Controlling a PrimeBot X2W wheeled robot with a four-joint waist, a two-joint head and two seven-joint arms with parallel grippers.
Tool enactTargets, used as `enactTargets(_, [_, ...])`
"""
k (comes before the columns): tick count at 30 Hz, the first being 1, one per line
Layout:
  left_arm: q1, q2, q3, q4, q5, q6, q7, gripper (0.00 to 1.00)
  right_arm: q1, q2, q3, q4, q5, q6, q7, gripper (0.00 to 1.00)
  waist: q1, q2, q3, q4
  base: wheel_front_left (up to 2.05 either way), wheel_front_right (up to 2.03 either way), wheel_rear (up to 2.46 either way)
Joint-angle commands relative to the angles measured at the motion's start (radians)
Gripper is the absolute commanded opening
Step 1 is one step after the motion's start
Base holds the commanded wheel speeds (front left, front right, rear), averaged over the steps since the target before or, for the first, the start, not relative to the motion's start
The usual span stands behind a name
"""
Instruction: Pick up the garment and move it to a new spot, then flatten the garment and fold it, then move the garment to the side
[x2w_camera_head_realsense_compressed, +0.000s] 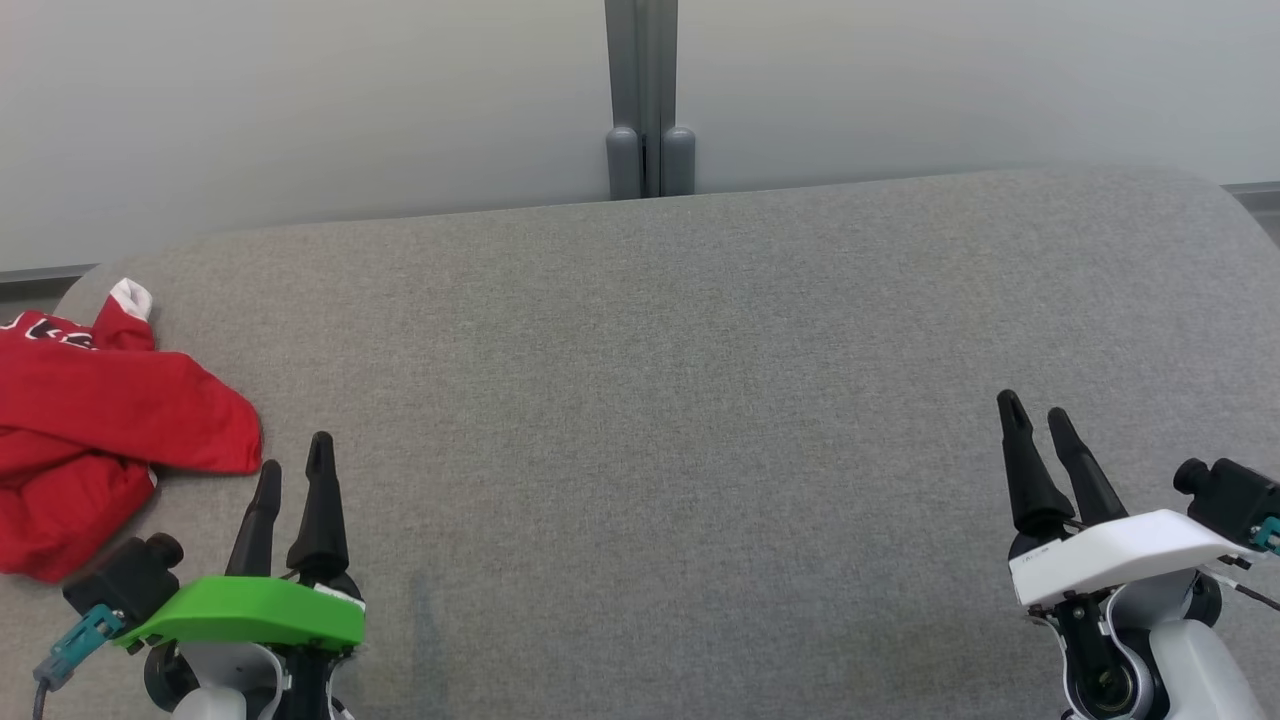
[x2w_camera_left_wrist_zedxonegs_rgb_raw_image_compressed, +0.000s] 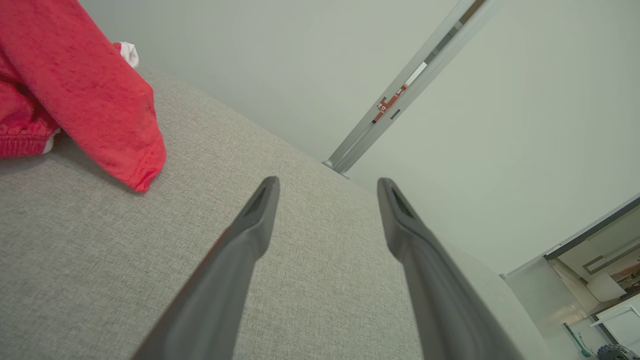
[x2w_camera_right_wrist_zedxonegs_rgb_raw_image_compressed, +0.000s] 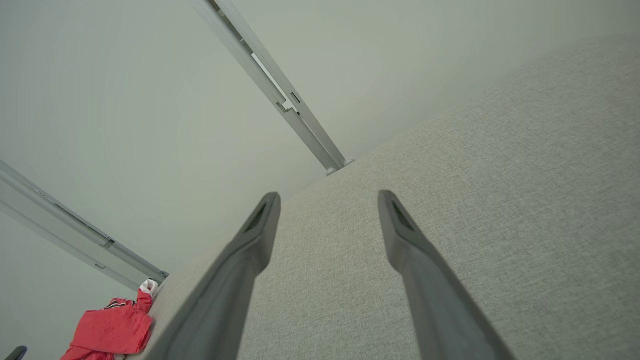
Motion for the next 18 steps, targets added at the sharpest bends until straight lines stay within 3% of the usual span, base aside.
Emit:
enactTargets(1, [-0.031, 0.012, -0.003, -0.005, 0.039, 0.004, -0.011, 1.0, -0.001, -0.008, 0.005, -0.018, -0.037, 0.001, -0.009, 1.0, 0.0, 0.0, 0.0, 0.0, 0.0, 0.0, 0.0])
enactTargets(18, [-0.038, 0.015, -0.016, 0.038, 0.229, 0.015, -0.059, 1.0, 0.01, -0.006, 0.028, -0.029, -0.221, 0.001, -0.032, 1.0, 0.0, 0.0, 0.0, 0.005, 0.0, 0.0, 0.0])
